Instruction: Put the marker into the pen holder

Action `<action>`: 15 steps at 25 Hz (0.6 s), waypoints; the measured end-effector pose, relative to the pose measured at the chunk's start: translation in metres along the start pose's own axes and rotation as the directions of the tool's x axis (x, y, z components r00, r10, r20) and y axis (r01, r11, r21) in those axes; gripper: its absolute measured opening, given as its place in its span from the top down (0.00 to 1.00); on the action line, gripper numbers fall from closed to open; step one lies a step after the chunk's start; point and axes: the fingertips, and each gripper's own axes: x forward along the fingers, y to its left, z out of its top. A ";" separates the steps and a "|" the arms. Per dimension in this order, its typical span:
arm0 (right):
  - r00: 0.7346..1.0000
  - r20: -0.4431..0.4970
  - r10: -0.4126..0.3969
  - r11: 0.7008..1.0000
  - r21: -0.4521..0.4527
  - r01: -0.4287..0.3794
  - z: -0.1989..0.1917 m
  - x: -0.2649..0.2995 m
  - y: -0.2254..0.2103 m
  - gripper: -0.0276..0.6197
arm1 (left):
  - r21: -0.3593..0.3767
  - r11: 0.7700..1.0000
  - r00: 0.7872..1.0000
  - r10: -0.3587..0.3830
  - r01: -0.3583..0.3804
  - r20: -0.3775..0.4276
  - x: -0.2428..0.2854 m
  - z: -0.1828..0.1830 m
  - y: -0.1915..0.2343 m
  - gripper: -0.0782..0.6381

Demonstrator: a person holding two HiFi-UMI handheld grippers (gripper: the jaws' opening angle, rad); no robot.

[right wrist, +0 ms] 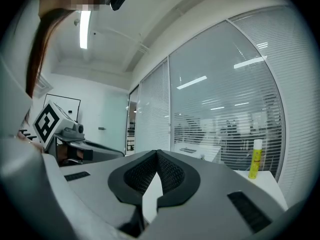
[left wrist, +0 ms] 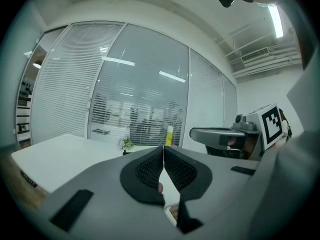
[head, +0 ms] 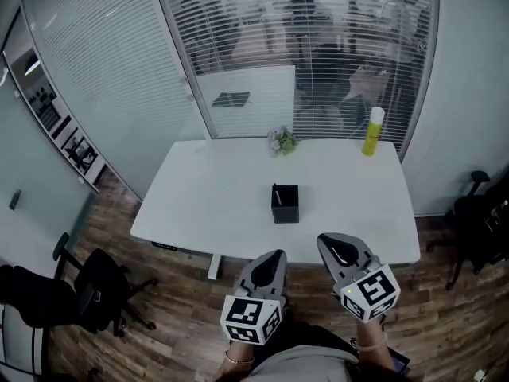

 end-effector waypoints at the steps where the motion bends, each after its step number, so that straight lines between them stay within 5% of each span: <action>1: 1.000 0.002 0.000 1.000 -0.001 0.000 0.001 -0.002 0.001 0.91 | 0.001 1.000 1.000 -0.001 0.001 0.000 -0.002 -0.001 -0.002 0.86; 15: 0.999 0.034 -0.022 1.000 -0.007 0.023 0.004 -0.027 0.009 0.91 | 0.033 0.999 1.000 0.001 -0.002 0.022 -0.022 0.001 -0.020 0.86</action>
